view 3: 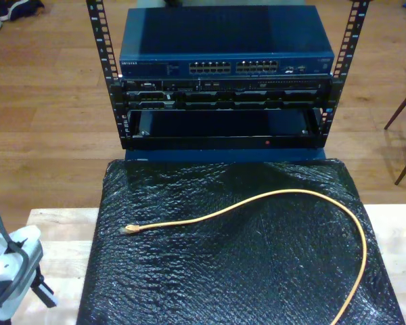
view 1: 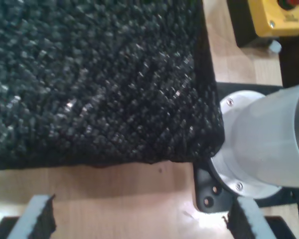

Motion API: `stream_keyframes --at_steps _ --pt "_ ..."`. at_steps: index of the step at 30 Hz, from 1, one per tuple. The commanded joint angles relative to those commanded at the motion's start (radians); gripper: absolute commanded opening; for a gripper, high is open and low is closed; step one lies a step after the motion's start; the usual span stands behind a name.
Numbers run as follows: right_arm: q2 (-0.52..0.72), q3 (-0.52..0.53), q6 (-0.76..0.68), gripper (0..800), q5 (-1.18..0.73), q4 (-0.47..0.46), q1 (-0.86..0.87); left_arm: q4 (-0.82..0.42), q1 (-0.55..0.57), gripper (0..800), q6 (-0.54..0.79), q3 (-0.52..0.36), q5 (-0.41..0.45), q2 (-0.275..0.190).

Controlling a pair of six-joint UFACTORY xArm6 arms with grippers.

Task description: Grab the cable and plug it in

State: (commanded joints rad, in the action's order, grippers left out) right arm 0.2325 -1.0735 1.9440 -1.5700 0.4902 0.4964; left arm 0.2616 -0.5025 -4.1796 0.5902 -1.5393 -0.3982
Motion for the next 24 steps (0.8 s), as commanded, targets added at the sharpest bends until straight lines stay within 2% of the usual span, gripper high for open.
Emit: stream_keyframes --at_steps 7,24 --pt "-0.046 -0.052 -0.084 794 0.032 0.006 -0.123 0.018 0.014 800 -0.017 -0.003 0.014 0.002" --pt "-0.101 -0.066 -0.267 794 0.238 0.025 -0.442 0.017 0.014 800 -0.028 -0.003 0.026 0.014"
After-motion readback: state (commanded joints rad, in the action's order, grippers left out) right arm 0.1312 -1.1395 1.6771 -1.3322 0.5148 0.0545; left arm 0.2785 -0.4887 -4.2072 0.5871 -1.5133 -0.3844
